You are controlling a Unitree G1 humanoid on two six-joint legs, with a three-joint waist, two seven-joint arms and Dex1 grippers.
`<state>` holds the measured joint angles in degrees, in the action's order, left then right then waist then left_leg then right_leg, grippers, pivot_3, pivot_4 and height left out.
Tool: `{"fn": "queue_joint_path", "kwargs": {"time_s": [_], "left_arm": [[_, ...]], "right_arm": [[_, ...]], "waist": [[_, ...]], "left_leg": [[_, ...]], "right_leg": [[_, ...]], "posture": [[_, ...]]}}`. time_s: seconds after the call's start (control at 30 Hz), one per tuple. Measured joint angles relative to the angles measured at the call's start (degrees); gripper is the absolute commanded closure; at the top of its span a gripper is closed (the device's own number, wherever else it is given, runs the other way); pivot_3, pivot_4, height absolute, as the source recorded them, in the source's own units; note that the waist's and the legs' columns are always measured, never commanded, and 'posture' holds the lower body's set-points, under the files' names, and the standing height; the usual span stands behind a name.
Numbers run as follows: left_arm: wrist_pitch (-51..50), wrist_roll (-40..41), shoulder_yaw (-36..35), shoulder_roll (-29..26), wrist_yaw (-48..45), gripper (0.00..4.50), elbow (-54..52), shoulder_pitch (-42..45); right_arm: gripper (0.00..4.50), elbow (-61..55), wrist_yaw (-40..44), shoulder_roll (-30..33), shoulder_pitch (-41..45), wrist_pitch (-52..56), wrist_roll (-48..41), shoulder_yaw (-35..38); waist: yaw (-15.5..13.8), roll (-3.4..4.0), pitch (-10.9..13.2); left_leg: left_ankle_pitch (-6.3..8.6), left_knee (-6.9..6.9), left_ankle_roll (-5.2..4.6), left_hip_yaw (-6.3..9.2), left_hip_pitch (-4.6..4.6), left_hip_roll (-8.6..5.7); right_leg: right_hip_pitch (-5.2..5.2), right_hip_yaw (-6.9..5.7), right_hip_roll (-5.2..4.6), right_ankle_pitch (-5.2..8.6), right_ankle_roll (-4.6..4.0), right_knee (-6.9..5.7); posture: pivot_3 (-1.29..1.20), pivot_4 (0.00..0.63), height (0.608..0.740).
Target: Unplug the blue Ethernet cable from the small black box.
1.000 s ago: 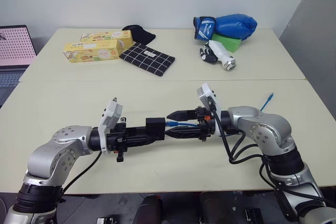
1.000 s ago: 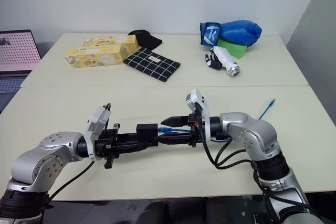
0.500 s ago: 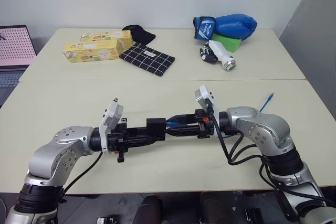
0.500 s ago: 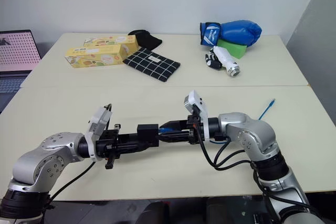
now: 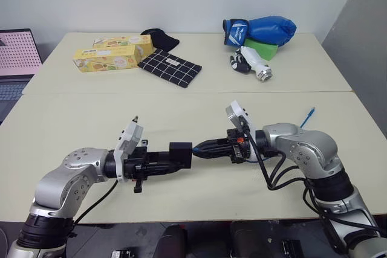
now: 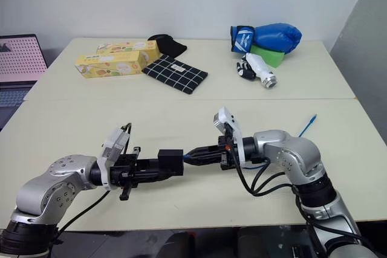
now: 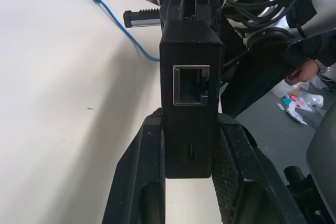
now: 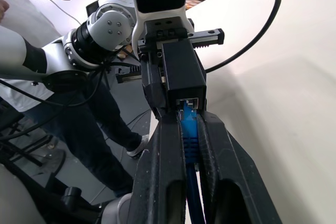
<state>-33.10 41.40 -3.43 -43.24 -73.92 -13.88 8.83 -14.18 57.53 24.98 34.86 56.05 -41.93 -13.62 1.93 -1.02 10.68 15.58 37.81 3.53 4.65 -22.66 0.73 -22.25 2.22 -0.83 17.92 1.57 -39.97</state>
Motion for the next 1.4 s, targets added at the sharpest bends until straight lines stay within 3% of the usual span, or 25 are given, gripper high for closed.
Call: {"fn": "queue_joint_path", "kwargs": {"time_s": [0.43, 0.67, 0.87, 1.03, 1.13, 1.17, 1.23, 1.4], "left_arm": [[0.66, 0.0, 0.68, 0.97, 0.71, 3.7, 0.0, -1.32], [0.28, 0.09, -1.89, 1.22, 3.38, 3.7, 0.52, -3.68], [0.29, 0.06, -3.25, 0.69, 3.73, 3.7, 0.52, -5.53], [-0.03, 0.09, -4.86, 0.72, 6.48, 3.7, 0.88, -5.79], [0.25, -0.55, -6.04, 1.89, 10.36, 3.7, 1.22, -5.2], [0.45, -1.11, -6.07, 2.15, 11.39, 3.7, 1.3, -5.17], [1.11, -2.53, -6.05, 2.96, 13.75, 3.7, 1.4, -4.71], [2.45, -4.59, -6.02, 4.37, 17.67, 3.7, 1.38, -3.92]], "right_arm": [[4.47, 0.06, 0.4, 1.2, -0.05, 0.66, 0.1, -0.77], [4.47, 3.04, 2.15, 8.1, -2.92, -0.48, 1.85, 0.25], [4.47, 4.97, 1.68, 8.42, -2.71, -1.42, 2.56, 3.33], [4.47, 16.35, -8.06, 2.03, 0.56, -15.2, 13.1, 4.55], [4.47, 33.07, -21.55, -0.87, 5.1, -31.9, 26.54, 3.7], [3.91, 37.12, -24.08, -1.44, 6.18, -35.01, 28.97, 3.6], [3.69, 44.89, -27.14, -2.35, 7.89, -39.76, 32.86, 3.56], [2.41, 48.96, -25.14, -2.87, 8.35, -42.78, 34.76, 3.97]], "waist": [[-0.02, 0.0, 0.0], [-0.05, 0.01, 0.01], [0.03, 0.04, 0.03], [0.13, 0.03, 0.02], [-0.02, 0.03, 0.03], [-0.08, 0.03, 0.03], [-0.09, 0.03, 0.03], [0.02, 0.04, 0.03]], "left_leg": [[0.0, 0.0, 0.0, 0.01, -0.01, 0.01], [0.0, 0.01, 0.0, -0.01, -0.05, 0.0], [0.0, -0.01, 0.0, -0.01, -0.05, 0.0], [0.0, 0.02, 0.0, -0.09, -0.01, -0.02], [-0.01, 0.03, 0.02, -0.17, -0.05, -0.02], [-0.01, 0.02, 0.02, -0.16, -0.07, 0.0], [-0.01, 0.02, 0.02, -0.18, -0.16, 0.0], [-0.01, 0.0, 0.01, -0.16, -0.15, 0.02]], "right_leg": [[0.0, 0.01, 0.0, 0.0, 0.0, 0.0], [-0.01, 0.01, -0.01, 0.0, 0.0, 0.04], [-0.02, 0.0, -0.01, 0.0, 0.0, 0.03], [-0.02, 0.03, 0.0, -0.01, 0.0, 0.0], [-0.05, 0.04, -0.01, -0.01, 0.01, -0.01], [-0.05, 0.04, -0.02, -0.01, 0.01, 0.01], [-0.07, 0.05, -0.1, -0.01, 0.01, 0.05], [-0.1, 0.07, -0.22, -0.01, 0.01, 0.06]], "posture": [[0.0, 0.15, 0.74], [0.0, 0.15, 0.74], [0.0, 0.15, 0.74], [0.0, 0.15, 0.74], [0.0, 0.15, 0.74], [0.0, 0.15, 0.74], [0.0, 0.15, 0.74], [0.0, 0.15, 0.74]]}}
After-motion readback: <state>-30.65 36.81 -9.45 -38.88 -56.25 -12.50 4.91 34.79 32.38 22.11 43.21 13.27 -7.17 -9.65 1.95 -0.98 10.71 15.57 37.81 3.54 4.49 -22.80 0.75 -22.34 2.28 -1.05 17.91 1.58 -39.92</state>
